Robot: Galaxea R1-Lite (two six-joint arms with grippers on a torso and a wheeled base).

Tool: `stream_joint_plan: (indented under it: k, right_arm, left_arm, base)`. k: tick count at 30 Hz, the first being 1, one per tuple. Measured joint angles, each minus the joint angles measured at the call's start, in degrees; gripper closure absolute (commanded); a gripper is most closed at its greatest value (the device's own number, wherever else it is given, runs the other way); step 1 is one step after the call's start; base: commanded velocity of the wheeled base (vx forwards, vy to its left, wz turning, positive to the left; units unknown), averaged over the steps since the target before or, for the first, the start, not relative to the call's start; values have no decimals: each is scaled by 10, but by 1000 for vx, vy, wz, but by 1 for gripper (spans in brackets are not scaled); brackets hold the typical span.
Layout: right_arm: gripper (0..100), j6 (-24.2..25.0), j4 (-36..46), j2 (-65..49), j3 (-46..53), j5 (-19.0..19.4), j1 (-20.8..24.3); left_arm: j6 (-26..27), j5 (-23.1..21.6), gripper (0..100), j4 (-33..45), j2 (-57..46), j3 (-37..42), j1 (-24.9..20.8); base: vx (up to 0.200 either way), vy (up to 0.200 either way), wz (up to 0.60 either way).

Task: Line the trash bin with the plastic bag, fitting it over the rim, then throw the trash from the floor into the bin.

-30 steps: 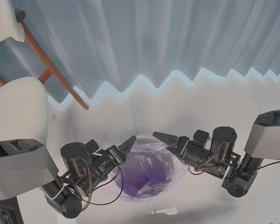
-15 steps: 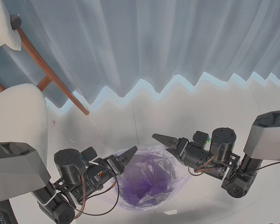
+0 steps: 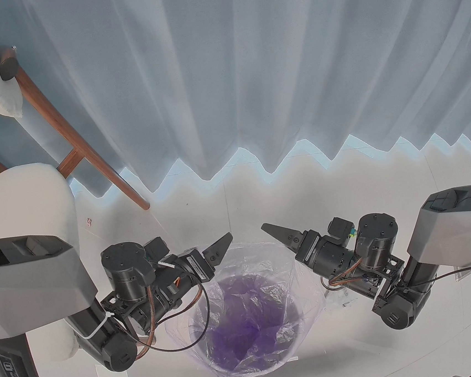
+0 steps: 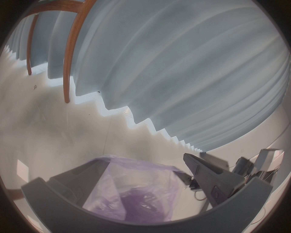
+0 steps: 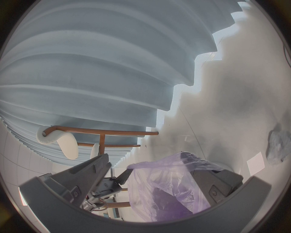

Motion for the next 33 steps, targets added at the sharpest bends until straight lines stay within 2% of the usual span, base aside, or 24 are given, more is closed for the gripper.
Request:
stream_joint_plan:
  k: [3,10,18,33]
  right_arm:
    - [0,0,-15,9,-2,0,-2]
    - [0,1,-16,39,-18,-2,-16]
    - [0,5,-17,70,-33,-2,-34]
    - [0,40,-16,138,-68,-2,-31]
  left_arm:
    - [19,10,0,0,19,-3,4]
    - [23,31,0,0,60,-20,10]
    - [22,27,0,0,86,-25,24]
    - [22,28,0,0,115,-33,35]
  base:
    - [0,0,0]
    - [0,0,0]
    - [0,0,0]
    - [0,0,0]
